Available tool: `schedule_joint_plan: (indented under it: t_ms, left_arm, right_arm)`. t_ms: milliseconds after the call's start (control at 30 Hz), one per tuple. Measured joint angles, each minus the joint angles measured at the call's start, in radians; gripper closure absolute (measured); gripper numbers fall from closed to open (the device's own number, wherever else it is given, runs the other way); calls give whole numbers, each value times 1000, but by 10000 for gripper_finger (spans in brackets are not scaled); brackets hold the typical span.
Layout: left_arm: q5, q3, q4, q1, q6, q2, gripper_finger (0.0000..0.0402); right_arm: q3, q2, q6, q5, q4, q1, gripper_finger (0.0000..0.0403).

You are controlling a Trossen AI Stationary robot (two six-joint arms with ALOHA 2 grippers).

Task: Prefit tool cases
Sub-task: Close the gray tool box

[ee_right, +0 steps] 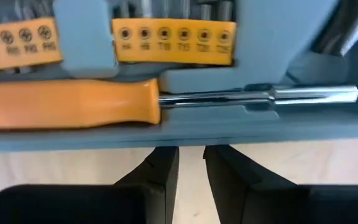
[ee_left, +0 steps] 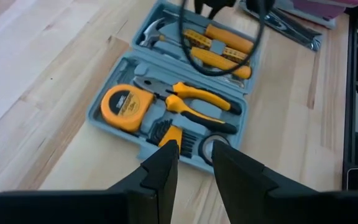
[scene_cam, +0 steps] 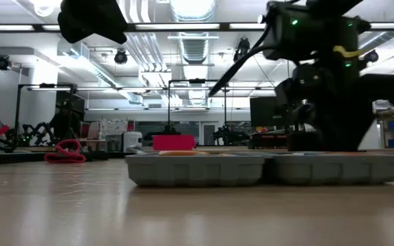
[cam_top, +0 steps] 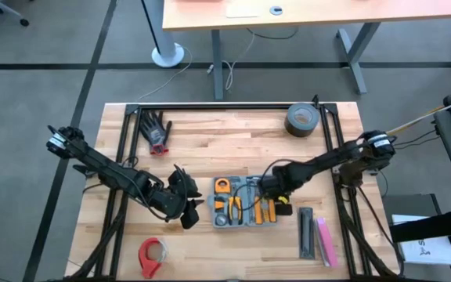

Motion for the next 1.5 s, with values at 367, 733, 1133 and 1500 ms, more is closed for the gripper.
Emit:
schedule_joint_plan:
  t_ms: [367, 733, 1133, 1500]
  left_arm:
    - [1, -2, -9, -10, -33, 0, 296]
    - [-1, -9, -7, -11, -61, 7, 296]
    - [-1, -86, 40, -24, -152, 7, 296]
    - [54, -184, 150, -22, -236, 48, 296]
  right_arm:
    - [2, -3, -46, -24, -28, -62, 325]
    - [1, -3, 74, -90, 64, 68, 335]
    - [1, -10, 155, -81, 59, 83, 342]
    - [1, -51, 154, -44, 60, 82, 325]
